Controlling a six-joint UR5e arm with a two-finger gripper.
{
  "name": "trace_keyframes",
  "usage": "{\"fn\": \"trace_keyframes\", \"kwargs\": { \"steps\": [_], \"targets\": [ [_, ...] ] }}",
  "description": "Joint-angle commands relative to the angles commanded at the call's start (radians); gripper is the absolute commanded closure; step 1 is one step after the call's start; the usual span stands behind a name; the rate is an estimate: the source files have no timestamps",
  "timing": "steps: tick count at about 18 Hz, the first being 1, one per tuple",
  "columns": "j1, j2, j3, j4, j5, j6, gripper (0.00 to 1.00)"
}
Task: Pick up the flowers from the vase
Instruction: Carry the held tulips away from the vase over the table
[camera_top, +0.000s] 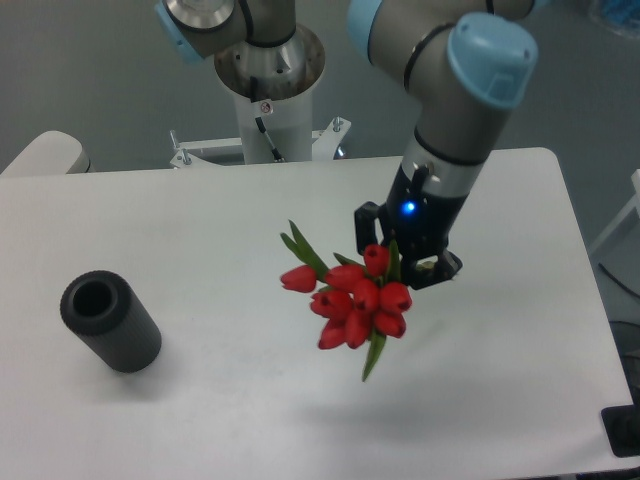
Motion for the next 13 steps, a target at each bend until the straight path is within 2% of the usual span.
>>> {"fn": "trace_keyframes", "kwargs": {
  "steps": [3, 8, 10, 13],
  "targets": [
    [-0.011, -0.038, 0.023, -0.001, 0.085, 0.002, 1.00],
    [-0.002, -0.069, 0.032, 0.005, 0.144, 0.069, 0.99],
    [0.004, -0.092, 0.052, 0.012, 0.154, 0.089, 1.00],
    [0.023, -0.115, 0.067, 0.015, 0.154, 0.190, 1.00]
  ]
}}
